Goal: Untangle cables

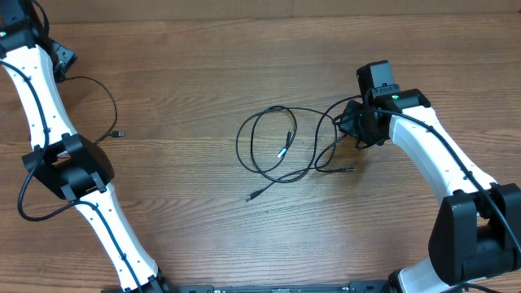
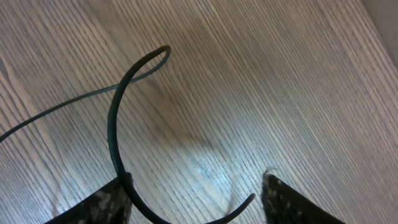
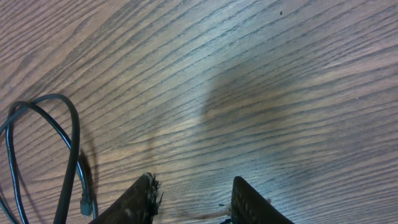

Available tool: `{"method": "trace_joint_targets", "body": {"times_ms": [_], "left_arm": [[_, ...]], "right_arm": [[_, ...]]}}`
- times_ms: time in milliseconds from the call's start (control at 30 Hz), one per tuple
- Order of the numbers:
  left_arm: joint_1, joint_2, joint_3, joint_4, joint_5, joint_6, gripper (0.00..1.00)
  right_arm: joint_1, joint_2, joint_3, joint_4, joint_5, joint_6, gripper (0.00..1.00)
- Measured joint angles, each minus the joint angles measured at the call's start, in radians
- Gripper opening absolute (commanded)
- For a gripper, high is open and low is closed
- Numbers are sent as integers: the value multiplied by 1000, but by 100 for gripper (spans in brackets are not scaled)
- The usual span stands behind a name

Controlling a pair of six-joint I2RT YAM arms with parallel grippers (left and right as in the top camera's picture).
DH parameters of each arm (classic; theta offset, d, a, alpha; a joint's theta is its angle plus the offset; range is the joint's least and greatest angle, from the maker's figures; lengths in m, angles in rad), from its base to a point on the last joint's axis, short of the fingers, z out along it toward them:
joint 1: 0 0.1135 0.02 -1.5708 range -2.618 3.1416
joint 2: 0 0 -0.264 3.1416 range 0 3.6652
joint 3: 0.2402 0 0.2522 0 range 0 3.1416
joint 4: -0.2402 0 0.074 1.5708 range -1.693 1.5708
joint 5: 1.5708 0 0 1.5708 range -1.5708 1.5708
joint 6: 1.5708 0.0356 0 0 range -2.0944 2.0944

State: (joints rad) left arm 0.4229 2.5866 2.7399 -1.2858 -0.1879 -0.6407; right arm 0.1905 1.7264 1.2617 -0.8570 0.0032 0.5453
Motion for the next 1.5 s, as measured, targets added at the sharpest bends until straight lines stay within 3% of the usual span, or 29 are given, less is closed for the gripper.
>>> {"method": "trace_joint_targets", "body": {"times_ms": [33, 67, 433, 600, 867, 1067, 1200, 1367, 1500], "left_arm": [[0, 0, 0, -2, -1, -3, 14], [1, 0, 0, -14, -1, -6, 6], [8, -4, 45, -246, -4, -13, 4], [10, -153, 122, -393, -67, 3, 4], [9, -374, 162, -398, -135, 189, 4], [9, -509, -134, -396, -139, 272, 4], [9, -772, -473, -396, -139, 274, 4], [25, -1013, -806, -335, -264, 113, 4], [34, -980, -938, -125, -345, 54, 4]], "right_arm": [[0, 0, 0, 0, 0, 0, 39], [0, 0, 0, 0, 0, 1, 39], [0, 0, 0, -4, 0, 0, 39], [0, 0, 0, -5, 0, 0, 39], [0, 0, 0, -8, 0, 0, 39], [0, 0, 0, -8, 0, 0, 39], [0, 0, 0, -9, 0, 0, 39], [0, 0, 0, -9, 0, 0, 39], [0, 0, 0, -13, 0, 0, 39]]}}
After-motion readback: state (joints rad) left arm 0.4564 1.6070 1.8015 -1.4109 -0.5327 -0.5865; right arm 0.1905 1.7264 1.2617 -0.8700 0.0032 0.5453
